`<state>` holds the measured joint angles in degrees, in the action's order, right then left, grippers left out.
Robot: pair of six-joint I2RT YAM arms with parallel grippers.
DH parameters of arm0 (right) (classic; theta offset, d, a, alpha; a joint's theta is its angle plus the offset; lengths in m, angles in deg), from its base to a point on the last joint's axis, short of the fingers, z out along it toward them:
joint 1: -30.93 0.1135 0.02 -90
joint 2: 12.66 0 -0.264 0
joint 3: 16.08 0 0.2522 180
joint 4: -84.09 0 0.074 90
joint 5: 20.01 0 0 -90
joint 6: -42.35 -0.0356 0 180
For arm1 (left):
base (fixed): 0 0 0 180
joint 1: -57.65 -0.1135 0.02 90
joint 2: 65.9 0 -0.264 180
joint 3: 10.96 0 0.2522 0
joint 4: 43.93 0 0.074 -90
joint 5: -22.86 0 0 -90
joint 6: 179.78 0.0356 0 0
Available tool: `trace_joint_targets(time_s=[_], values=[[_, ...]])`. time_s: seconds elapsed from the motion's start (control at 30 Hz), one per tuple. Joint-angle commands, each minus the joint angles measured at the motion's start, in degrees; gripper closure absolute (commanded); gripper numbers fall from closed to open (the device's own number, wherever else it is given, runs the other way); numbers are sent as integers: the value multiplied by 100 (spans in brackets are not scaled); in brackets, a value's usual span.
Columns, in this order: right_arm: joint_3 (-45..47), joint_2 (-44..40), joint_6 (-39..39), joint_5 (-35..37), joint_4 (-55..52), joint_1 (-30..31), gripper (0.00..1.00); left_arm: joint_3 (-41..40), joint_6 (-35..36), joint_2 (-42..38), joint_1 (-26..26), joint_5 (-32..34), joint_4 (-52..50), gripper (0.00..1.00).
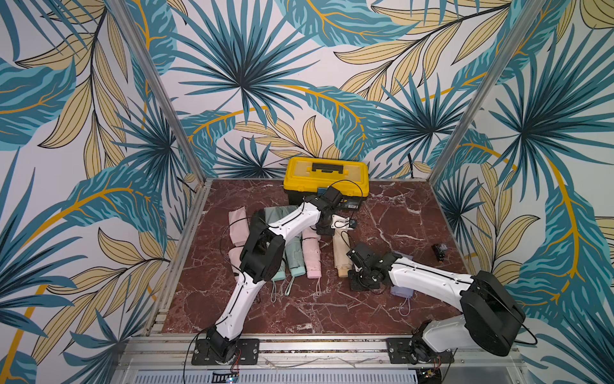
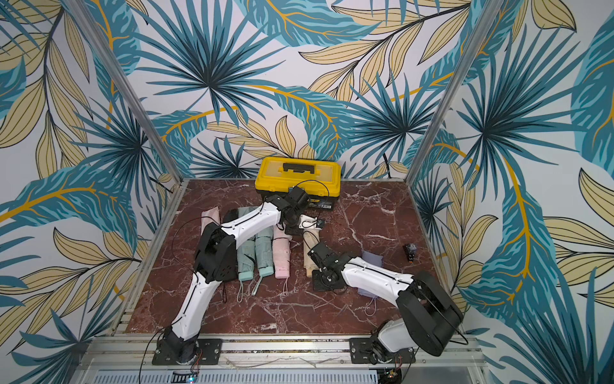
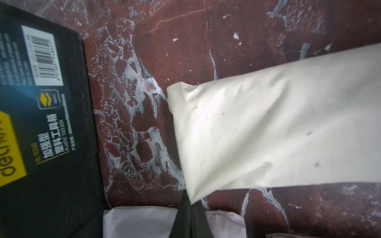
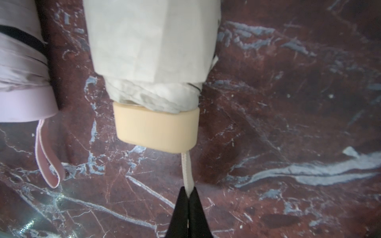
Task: Take umbrellas out of sleeves
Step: Take out the umbrella from the umbrella sleeve.
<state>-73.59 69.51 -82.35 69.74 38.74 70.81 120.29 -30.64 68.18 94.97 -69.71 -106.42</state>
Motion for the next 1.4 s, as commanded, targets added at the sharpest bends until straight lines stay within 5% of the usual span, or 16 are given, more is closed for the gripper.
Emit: trace_joint_targets(time_s=[0.0, 1.37], values=[[133, -121, -95, 3, -268, 70, 100, 152, 41, 4, -67, 80, 83, 100], [651, -754, -412, -246, -496, 511, 100, 456, -42, 152, -128, 409, 92, 100]])
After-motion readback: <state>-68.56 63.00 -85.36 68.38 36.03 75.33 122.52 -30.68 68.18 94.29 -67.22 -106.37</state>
